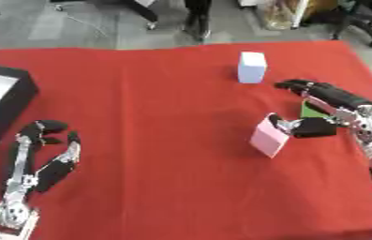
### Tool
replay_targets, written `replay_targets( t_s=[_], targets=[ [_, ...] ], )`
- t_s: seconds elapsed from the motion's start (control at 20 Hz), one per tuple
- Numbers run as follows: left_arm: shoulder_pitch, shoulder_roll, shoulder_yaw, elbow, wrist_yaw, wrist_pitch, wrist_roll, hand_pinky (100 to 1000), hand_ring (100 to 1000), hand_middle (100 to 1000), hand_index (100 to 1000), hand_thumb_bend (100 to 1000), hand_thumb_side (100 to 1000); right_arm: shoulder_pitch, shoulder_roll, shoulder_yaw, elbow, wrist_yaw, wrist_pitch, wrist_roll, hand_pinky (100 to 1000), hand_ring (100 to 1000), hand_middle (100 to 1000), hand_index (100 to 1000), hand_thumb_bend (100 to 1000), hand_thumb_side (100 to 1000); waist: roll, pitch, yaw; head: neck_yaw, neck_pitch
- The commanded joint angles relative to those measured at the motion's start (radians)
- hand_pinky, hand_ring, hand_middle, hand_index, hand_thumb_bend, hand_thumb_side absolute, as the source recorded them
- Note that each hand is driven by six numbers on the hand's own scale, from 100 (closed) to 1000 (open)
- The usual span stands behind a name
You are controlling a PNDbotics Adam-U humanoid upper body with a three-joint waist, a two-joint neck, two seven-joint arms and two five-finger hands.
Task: Pick up the objects with one hand, pass them to the other hand, and then place them into the box on the other side of the table.
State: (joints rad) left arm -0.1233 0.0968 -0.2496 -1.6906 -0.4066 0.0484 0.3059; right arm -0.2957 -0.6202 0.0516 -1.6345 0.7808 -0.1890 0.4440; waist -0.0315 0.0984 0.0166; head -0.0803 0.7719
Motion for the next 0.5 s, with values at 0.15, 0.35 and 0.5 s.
replay_targets(
  t_s=[0.15, 0.35, 0.5],
  targets=[
    [-0.006, 0.014, 0.005, -0.011, -0.001, -0.004, 0.002, 636, 691, 612, 626, 166, 165, 0.009, -0.004, -0.001, -0.016, 0.046, 0.005, 0.036, 921, 935, 946, 1000, 238, 804, -0.013, -0.025, 0.001, -0.003, -0.002],
    [-0.007, 0.014, 0.005, -0.011, -0.002, -0.004, 0.002, 636, 692, 612, 625, 165, 166, 0.027, 0.016, 0.005, 0.009, 0.065, 0.006, 0.061, 919, 933, 945, 1000, 234, 822, -0.013, -0.025, 0.001, -0.002, -0.002],
    [-0.008, 0.015, 0.006, -0.011, -0.003, -0.004, 0.002, 637, 692, 612, 625, 164, 166, 0.037, 0.029, 0.004, 0.030, 0.083, 0.008, 0.067, 921, 933, 946, 1000, 242, 827, -0.012, -0.025, 0.001, -0.002, -0.002]
  ],
)
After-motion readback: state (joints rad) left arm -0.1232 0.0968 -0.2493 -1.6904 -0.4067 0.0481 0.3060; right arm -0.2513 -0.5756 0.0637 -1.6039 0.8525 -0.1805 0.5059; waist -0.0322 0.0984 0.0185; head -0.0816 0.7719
